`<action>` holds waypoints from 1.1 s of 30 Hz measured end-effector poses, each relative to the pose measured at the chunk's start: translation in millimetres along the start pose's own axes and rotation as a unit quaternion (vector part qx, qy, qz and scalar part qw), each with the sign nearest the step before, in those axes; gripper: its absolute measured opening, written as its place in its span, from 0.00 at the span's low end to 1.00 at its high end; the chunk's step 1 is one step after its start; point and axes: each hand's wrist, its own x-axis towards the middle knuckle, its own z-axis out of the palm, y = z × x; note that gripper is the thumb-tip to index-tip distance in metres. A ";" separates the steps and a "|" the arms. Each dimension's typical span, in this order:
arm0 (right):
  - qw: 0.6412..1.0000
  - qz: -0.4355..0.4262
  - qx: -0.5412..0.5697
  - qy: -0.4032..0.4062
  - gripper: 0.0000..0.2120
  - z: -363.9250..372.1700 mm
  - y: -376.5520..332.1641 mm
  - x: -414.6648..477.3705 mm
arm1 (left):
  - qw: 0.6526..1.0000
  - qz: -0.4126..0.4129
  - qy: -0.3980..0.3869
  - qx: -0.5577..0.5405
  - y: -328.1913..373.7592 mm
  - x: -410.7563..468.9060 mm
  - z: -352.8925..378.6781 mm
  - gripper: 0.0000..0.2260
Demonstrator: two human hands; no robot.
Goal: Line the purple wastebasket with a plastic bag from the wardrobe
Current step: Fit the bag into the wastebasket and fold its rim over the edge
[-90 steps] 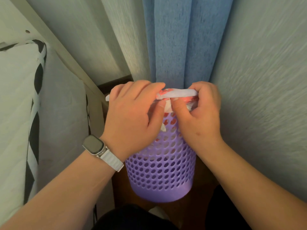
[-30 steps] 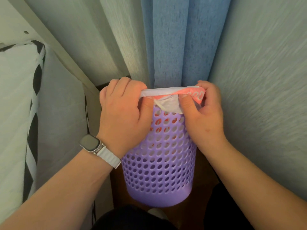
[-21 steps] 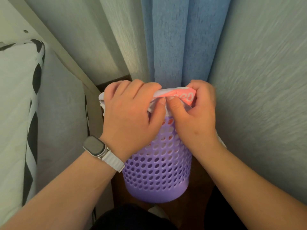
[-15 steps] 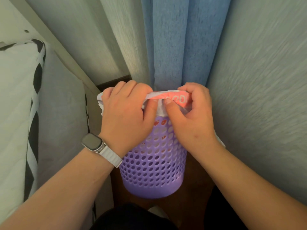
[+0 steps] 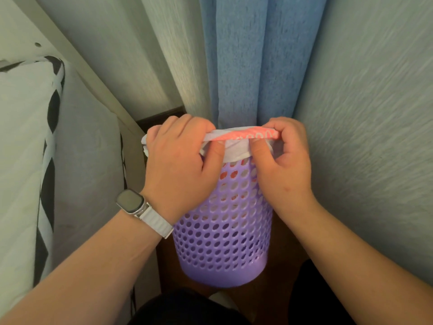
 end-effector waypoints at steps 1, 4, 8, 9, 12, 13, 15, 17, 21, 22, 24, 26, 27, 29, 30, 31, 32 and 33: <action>1.000 -0.004 -0.006 0.004 0.06 0.2 -1.1 0.0 | 1.000 0.003 0.003 -0.002 0.9 0.3 -1.0 0.10; 1.000 0.001 -0.028 0.008 0.07 1.7 -4.7 -0.9 | 0.998 0.037 0.018 0.044 4.8 0.0 -3.5 0.12; 0.998 0.000 -0.067 -0.002 0.08 5.4 -10.0 -5.5 | 0.995 0.068 0.001 0.067 9.1 -2.8 -0.1 0.11; 0.997 -0.001 -0.073 -0.006 0.08 6.0 -11.2 -6.7 | 0.996 0.065 -0.004 0.066 8.3 -3.1 1.0 0.10; 0.996 -0.004 -0.084 -0.018 0.09 6.6 -14.5 -7.7 | 0.997 0.048 -0.007 0.057 3.9 -2.3 2.1 0.09; 0.996 -0.006 -0.083 -0.021 0.10 6.3 -15.3 -7.1 | 0.998 0.043 -0.007 0.054 2.6 -1.8 2.0 0.08; 0.996 -0.014 -0.078 -0.029 0.13 4.1 -16.2 -6.0 | 0.998 0.036 -0.011 0.051 0.4 -1.6 2.3 0.08; 0.994 -0.038 -0.095 -0.033 0.16 -0.3 -14.4 -5.3 | 0.999 0.027 -0.014 0.043 -1.2 -1.5 2.4 0.09; 0.984 -0.079 -0.157 -0.026 0.20 -9.3 -5.3 0.0 | 1.000 0.014 -0.014 0.018 -2.0 -0.8 2.3 0.09; 0.984 -0.081 -0.156 -0.029 0.21 -10.7 -2.8 2.1 | 1.000 0.011 -0.014 0.012 -2.0 -0.5 2.0 0.09; 0.986 -0.073 -0.144 -0.038 0.23 -12.0 2.3 5.5 | 1.000 0.008 -0.011 0.004 -2.4 0.0 1.3 0.10; 0.991 -0.039 -0.117 -0.046 0.25 -11.7 5.3 6.4 | 1.000 0.009 -0.005 0.001 -3.2 0.1 1.2 0.10; 0.994 -0.018 -0.098 -0.049 0.26 -11.1 6.0 6.4 | 1.000 0.009 -0.002 -0.001 -3.9 0.0 1.3 0.10; 0.997 0.009 -0.059 -0.048 0.25 -9.5 6.3 6.0 | 1.000 0.008 0.000 -0.008 -4.5 -1.1 2.4 0.11; 0.998 0.016 -0.044 -0.045 0.22 -8.9 5.7 5.7 | 1.000 0.007 0.000 -0.010 -4.3 -1.9 3.2 0.11; 0.998 0.020 -0.034 -0.039 0.19 -8.1 4.6 5.5 | 1.000 0.006 0.001 -0.013 -3.9 -2.7 4.2 0.11; 0.999 0.022 -0.029 -0.033 0.16 -7.7 3.5 5.6 | 1.000 0.004 0.003 -0.017 -3.1 -3.2 5.0 0.11; 0.999 0.024 -0.028 -0.027 0.14 -7.0 2.4 5.6 | 1.000 0.001 0.005 -0.021 -2.4 -3.2 5.6 0.11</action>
